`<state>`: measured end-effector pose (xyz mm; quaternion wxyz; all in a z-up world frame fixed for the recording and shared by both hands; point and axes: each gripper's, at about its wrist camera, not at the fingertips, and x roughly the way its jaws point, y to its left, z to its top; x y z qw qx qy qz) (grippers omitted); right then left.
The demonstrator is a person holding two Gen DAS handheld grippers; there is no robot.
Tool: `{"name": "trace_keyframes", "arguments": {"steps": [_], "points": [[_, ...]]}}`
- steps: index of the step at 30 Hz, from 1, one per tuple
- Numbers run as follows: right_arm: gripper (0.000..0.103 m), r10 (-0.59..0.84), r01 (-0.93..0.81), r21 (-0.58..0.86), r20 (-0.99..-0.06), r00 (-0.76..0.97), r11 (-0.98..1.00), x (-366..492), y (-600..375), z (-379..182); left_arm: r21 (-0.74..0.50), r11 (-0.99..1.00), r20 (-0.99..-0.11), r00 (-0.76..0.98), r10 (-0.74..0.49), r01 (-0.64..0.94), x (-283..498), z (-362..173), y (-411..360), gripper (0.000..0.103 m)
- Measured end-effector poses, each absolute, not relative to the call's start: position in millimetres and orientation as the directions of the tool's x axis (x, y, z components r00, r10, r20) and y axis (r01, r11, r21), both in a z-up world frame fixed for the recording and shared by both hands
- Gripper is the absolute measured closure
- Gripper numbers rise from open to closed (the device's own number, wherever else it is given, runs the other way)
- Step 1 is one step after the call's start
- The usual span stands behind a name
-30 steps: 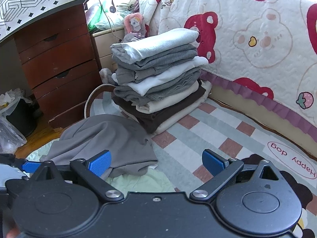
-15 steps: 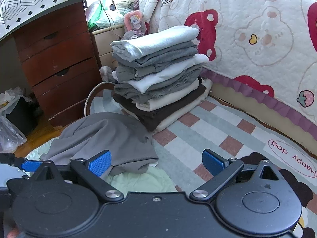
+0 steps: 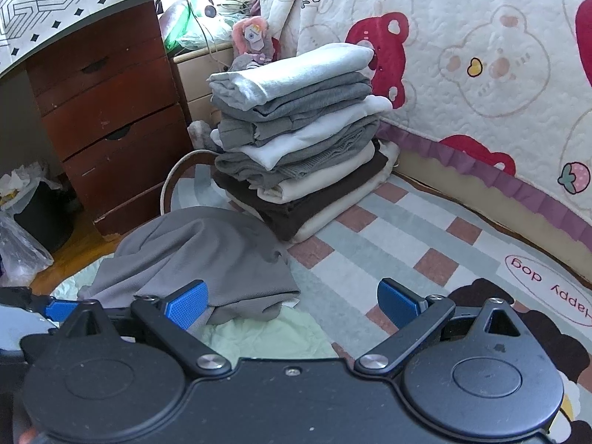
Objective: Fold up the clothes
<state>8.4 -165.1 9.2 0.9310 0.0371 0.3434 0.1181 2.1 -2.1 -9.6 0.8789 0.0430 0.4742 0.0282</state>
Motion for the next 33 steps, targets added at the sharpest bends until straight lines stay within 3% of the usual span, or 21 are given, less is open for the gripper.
{"name": "trace_keyframes", "arguments": {"steps": [24,33], "points": [[0.003,0.300,-0.248,0.174,-0.653,0.695,0.953,9,-159,4,0.103,0.994,-0.843,0.529,0.098,-0.019,4,-17,3,0.000],[0.003,0.479,-0.406,0.254,-0.496,0.724,0.878,-4,-157,8,0.122,0.990,-0.870,0.473,0.138,-0.065,-1,-61,47,0.000]]}}
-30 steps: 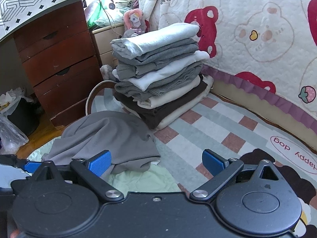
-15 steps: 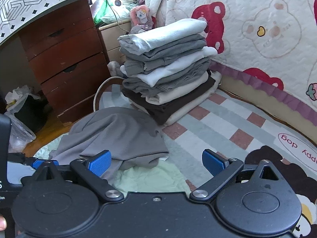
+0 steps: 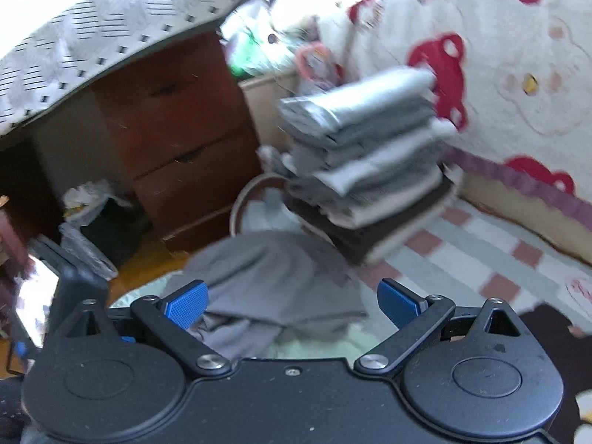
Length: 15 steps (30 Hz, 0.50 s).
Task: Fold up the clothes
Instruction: 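Grasp the grey shirt with the right tool while the left tool grasps it too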
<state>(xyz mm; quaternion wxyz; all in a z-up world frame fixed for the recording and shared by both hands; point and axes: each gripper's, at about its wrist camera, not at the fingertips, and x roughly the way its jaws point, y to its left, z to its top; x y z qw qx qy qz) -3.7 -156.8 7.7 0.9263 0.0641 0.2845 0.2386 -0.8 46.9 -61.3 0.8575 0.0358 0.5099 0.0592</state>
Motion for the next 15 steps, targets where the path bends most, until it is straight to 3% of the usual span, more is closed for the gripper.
{"name": "trace_keyframes", "arguments": {"steps": [2,4,7,10,13,15], "points": [[0.006,0.490,-0.422,0.254,-0.517,0.702,0.871,4,-149,-8,0.116,0.989,-0.881,0.450,0.146,-0.095,0,-75,62,0.003],[0.026,0.518,-0.448,0.267,-0.534,0.668,0.853,12,-140,-28,0.152,0.983,-0.880,0.438,0.181,-0.101,-1,-86,71,0.003],[0.040,0.601,-0.511,0.323,-0.513,0.613,0.797,19,-129,-50,0.209,0.972,-0.857,0.460,0.234,-0.105,-4,-95,83,0.007],[0.054,0.624,-0.562,0.298,-0.525,0.579,0.771,25,-113,-60,0.237,0.967,-0.827,0.502,0.254,-0.099,1,-103,94,0.018],[0.075,0.611,-0.575,0.270,-0.562,0.557,0.773,41,-103,-75,0.230,0.968,-0.822,0.512,0.249,-0.101,17,-115,106,0.037],[0.094,0.588,-0.578,0.240,-0.596,0.547,0.780,58,-98,-93,0.169,0.981,-0.849,0.490,0.196,-0.100,32,-125,115,0.057]]}}
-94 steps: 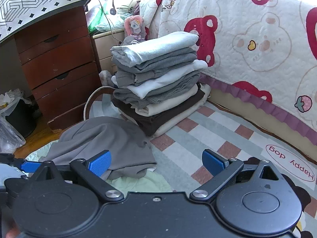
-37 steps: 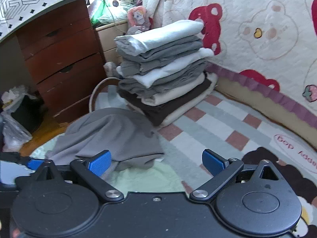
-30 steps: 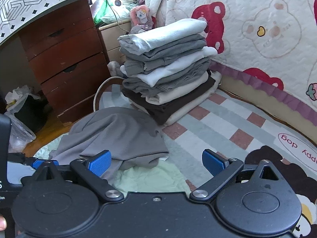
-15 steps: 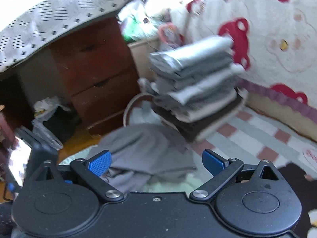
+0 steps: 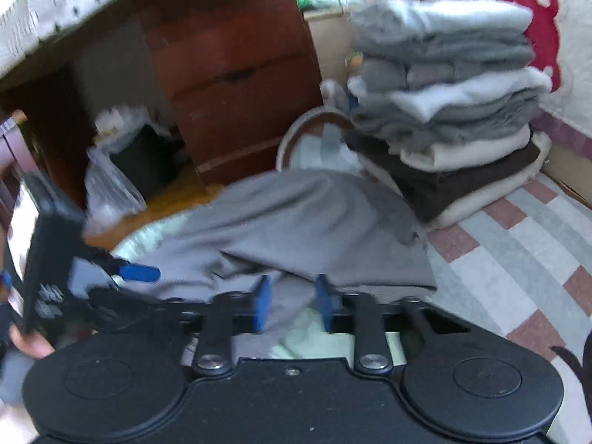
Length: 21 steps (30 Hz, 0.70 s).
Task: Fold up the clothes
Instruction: 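Grasp the grey shirt with the right tool while the left tool grasps it too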
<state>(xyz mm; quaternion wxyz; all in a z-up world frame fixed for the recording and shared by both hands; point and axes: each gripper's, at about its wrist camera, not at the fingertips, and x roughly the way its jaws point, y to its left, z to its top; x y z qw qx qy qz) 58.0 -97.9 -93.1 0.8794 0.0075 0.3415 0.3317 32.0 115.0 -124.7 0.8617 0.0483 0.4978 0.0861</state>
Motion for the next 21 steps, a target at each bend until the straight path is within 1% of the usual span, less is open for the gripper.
{"name": "trace_keyframes", "arguments": {"steps": [2,5,7,8,9,10,11,12,13,14,16,17,20,21], "points": [[0.094,0.552,-0.570,0.200,-0.624,0.553,0.797,71,-96,-110,0.148,0.984,-0.862,0.474,0.177,-0.099,43,-132,118,0.064],[0.093,0.495,-0.573,0.118,-0.662,0.563,0.811,83,-93,-129,0.181,0.981,-0.824,0.533,0.192,-0.074,44,-139,110,0.064],[0.088,0.441,-0.576,0.044,-0.691,0.572,0.816,86,-89,-141,0.170,0.984,-0.807,0.564,0.174,-0.060,43,-145,107,0.063],[0.088,0.420,-0.575,0.019,-0.703,0.574,0.818,88,-88,-146,0.163,0.985,-0.804,0.572,0.165,-0.054,43,-148,107,0.062],[0.082,0.412,-0.569,0.023,-0.713,0.567,0.822,90,-89,-151,0.166,0.985,-0.800,0.577,0.164,-0.050,43,-150,107,0.061],[0.071,0.410,-0.557,0.042,-0.723,0.555,0.829,94,-91,-156,0.176,0.983,-0.792,0.586,0.171,-0.049,43,-152,108,0.061],[0.067,0.412,-0.542,0.070,-0.732,0.543,0.838,98,-93,-161,0.187,0.981,-0.784,0.594,0.182,-0.054,43,-152,108,0.057],[0.060,0.418,-0.525,0.101,-0.736,0.532,0.845,103,-94,-165,0.193,0.979,-0.784,0.591,0.191,-0.059,45,-153,109,0.045],[0.056,0.427,-0.508,0.135,-0.740,0.519,0.851,108,-96,-169,0.198,0.978,-0.789,0.583,0.196,-0.061,48,-152,111,0.040],[0.054,0.439,-0.490,0.173,-0.745,0.502,0.854,114,-97,-173,0.197,0.978,-0.790,0.581,0.197,-0.063,51,-151,113,0.039],[0.053,0.486,-0.443,0.285,-0.747,0.454,0.850,130,-101,-185,0.171,0.983,-0.791,0.585,0.182,-0.075,55,-150,119,0.036],[0.051,0.507,-0.409,0.339,-0.744,0.436,0.848,138,-104,-191,0.147,0.986,-0.796,0.583,0.162,-0.073,57,-151,122,0.032],[0.048,0.528,-0.304,0.433,-0.734,0.427,0.848,161,-109,-207,0.048,0.997,-0.839,0.540,0.072,-0.058,62,-164,130,0.019],[0.043,0.537,-0.276,0.460,-0.727,0.428,0.844,168,-110,-213,0.033,0.998,-0.848,0.527,0.055,-0.052,63,-169,130,0.017]]}}
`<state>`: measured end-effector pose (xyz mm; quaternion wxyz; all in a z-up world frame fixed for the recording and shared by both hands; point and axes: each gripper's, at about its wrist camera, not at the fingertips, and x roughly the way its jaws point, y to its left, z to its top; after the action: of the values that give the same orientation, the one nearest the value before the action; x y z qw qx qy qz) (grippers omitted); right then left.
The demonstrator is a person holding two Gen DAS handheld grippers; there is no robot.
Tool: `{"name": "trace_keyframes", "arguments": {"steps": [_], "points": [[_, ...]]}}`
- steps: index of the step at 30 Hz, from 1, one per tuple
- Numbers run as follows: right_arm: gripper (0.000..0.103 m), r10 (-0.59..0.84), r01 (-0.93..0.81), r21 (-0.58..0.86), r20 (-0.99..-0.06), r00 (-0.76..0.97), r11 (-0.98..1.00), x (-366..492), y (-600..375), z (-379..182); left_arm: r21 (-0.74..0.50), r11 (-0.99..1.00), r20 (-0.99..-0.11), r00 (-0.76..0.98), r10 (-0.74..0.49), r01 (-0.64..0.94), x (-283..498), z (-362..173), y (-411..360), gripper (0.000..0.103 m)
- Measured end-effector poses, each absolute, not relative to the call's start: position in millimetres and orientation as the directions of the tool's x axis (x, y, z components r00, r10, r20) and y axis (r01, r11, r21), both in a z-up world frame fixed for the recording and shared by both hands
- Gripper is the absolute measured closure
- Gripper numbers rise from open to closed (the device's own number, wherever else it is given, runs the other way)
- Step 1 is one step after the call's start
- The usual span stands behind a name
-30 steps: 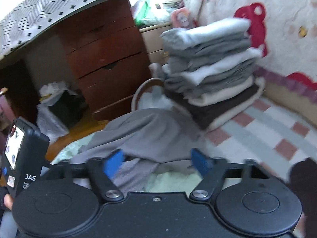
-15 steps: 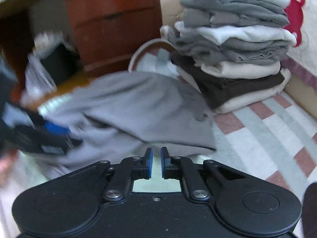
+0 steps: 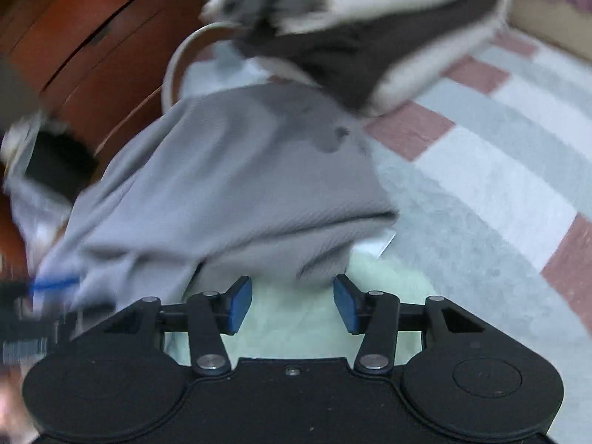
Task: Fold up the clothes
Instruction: 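Grasp the grey shirt with the right tool while the left tool grasps it too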
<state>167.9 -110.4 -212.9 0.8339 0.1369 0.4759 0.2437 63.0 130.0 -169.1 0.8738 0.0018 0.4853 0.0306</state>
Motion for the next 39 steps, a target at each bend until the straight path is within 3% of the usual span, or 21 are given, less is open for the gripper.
{"name": "trace_keyframes", "arguments": {"steps": [3,4,5,6,7,8,11,14,18,26,31,39], "points": [[0.016,0.601,-0.297,0.523,-0.667,0.439,0.799,181,-103,-224,0.019,0.999,-0.859,0.511,0.031,-0.028,66,-182,128,0.017],[0.016,0.599,-0.305,0.517,-0.653,0.463,0.800,181,-97,-224,0.019,0.999,-0.854,0.519,0.031,-0.028,67,-183,128,0.018],[0.018,0.593,-0.311,0.507,-0.645,0.483,0.804,182,-91,-224,0.023,0.999,-0.848,0.529,0.036,-0.031,68,-183,127,0.027],[0.042,0.577,-0.320,0.481,-0.647,0.499,0.816,181,-86,-222,0.040,0.999,-0.840,0.540,0.051,-0.033,68,-183,126,0.050],[0.062,0.564,-0.347,0.444,-0.646,0.515,0.826,179,-81,-220,0.073,0.997,-0.826,0.559,0.078,-0.031,66,-181,123,0.062],[0.096,0.547,-0.372,0.402,-0.646,0.533,0.836,178,-77,-216,0.111,0.993,-0.807,0.582,0.106,-0.027,64,-178,120,0.085],[0.095,0.513,-0.421,0.299,-0.595,0.619,0.856,164,-79,-188,0.225,0.974,-0.740,0.647,0.185,-0.021,56,-170,109,0.096],[0.096,0.478,-0.425,0.229,-0.527,0.703,0.876,144,-90,-152,0.390,0.921,-0.600,0.757,0.258,-0.005,39,-155,84,0.096],[0.097,0.432,-0.377,0.211,-0.433,0.791,0.902,114,-113,-106,0.486,0.874,-0.468,0.839,0.278,-0.018,16,-133,58,0.097],[0.097,0.323,-0.267,0.218,-0.284,0.903,0.939,23,-210,-12,0.346,0.938,-0.349,0.928,0.130,-0.001,-29,-42,22,0.097],[0.097,0.276,-0.238,0.153,-0.328,0.903,0.959,-33,-267,14,0.304,0.946,-0.337,0.941,-0.003,0.112,-33,-10,-12,0.097],[0.097,0.026,-0.011,0.041,-0.366,0.930,0.999,-108,-343,54,0.245,0.928,-0.279,0.937,-0.209,0.280,-35,39,-68,0.097]]}}
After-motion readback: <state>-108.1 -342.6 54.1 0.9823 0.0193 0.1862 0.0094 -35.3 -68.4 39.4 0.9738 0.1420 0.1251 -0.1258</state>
